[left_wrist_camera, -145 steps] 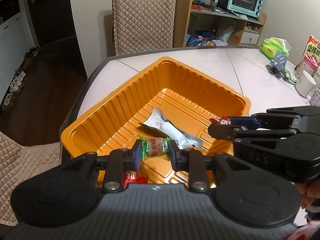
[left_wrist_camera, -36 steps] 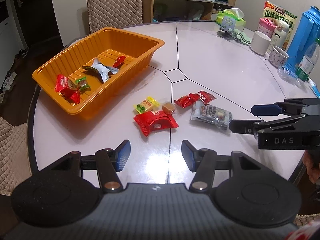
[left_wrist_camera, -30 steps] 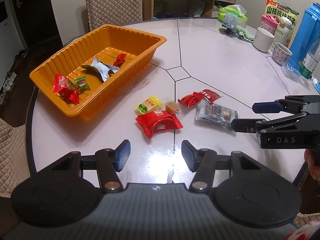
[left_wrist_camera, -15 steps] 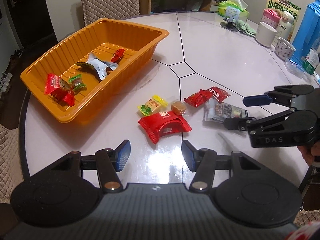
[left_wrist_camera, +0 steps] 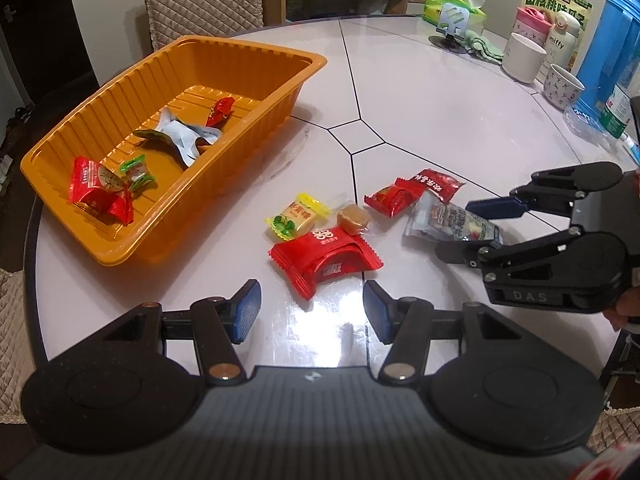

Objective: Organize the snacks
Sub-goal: 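Grasp the grey snack pouch with the right tool while the left tool grasps the red square candy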

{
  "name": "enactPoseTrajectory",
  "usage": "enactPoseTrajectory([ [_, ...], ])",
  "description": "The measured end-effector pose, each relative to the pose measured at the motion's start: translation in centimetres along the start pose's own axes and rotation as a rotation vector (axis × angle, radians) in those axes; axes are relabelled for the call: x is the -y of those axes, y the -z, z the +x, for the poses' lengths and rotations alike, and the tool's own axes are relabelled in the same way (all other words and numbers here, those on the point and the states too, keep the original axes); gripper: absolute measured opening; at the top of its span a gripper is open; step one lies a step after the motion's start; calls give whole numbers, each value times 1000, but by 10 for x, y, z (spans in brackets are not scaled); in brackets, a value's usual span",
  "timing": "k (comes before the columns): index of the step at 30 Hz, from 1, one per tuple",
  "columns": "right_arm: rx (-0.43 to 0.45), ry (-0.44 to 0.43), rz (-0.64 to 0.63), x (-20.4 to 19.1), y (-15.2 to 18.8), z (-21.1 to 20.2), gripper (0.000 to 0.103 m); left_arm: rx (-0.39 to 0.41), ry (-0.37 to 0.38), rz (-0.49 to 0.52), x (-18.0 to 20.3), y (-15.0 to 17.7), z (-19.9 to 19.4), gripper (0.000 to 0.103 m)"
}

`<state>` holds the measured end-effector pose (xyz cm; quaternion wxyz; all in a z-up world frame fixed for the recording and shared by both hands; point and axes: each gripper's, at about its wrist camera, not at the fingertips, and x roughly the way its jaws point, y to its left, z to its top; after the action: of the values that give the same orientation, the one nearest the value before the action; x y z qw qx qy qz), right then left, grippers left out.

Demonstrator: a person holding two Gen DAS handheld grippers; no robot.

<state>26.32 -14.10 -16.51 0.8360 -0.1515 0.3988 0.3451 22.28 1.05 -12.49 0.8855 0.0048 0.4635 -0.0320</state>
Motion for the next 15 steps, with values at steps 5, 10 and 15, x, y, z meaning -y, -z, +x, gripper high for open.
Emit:
enactPoseTrajectory([
  [5, -10, 6, -5, -10, 3, -2, 44, -6, 6, 13, 0, -1, 2, 53],
  [10, -6, 15, 34, -11, 0, 4, 45, -3, 17, 28, 0, -3, 3, 53],
  [15, -1, 32, 38, -14, 0, 3, 40, -3, 29, 52, 0, -4, 4, 53],
])
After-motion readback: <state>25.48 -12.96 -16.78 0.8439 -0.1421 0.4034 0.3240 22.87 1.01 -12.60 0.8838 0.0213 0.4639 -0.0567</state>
